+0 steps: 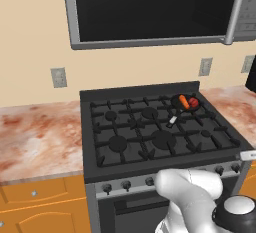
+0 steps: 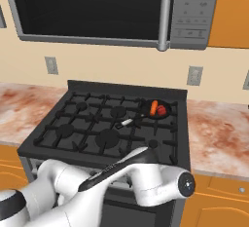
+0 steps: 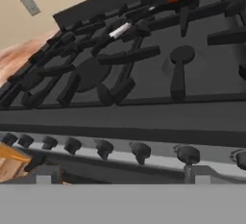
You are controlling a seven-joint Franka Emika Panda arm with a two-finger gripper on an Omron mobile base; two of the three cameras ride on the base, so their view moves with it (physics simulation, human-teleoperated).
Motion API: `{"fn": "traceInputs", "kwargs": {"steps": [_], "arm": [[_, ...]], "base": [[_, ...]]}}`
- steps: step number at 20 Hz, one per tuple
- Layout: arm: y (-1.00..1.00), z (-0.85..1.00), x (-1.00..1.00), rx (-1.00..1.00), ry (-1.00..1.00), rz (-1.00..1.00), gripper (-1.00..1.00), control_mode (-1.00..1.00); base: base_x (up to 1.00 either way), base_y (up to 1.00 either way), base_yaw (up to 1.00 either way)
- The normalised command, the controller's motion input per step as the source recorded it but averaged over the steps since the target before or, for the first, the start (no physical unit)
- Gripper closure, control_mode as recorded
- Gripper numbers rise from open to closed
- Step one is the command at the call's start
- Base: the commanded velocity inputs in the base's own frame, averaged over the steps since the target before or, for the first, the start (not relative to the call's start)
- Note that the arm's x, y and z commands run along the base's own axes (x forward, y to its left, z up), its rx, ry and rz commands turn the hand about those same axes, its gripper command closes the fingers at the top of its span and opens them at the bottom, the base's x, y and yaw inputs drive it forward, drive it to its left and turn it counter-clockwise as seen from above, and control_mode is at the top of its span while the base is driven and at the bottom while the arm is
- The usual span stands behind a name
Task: Put the carrot and bell pepper in the pan. Then turn on the rear right burner and set the heat to medium.
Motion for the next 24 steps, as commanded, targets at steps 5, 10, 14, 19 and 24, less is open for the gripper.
{"fn": "traceInputs", "kwargs": {"steps": [5,10,14,19,24], "arm": [[0.00,-0.07,-0.20,0.03,-0.30,0.00,-1.00,-1.00],[0.02,0.00,-0.13,0.00,-0.21,-0.01,-1.00,-1.00],[0.13,-0.04,-0.09,0.00,-0.12,0.00,-1.00,-1.00],[0.17,-0.20,-0.05,0.00,-0.02,-0.06,-1.00,-1.00],[0.02,-0.34,0.00,0.00,0.00,-0.15,-1.00,-1.00]], "base": [[0.00,0.00,0.00],[0.00,0.00,0.00],[0.00,0.00,0.00],[0.00,0.00,0.00],[0.00,0.00,0.00]]}}
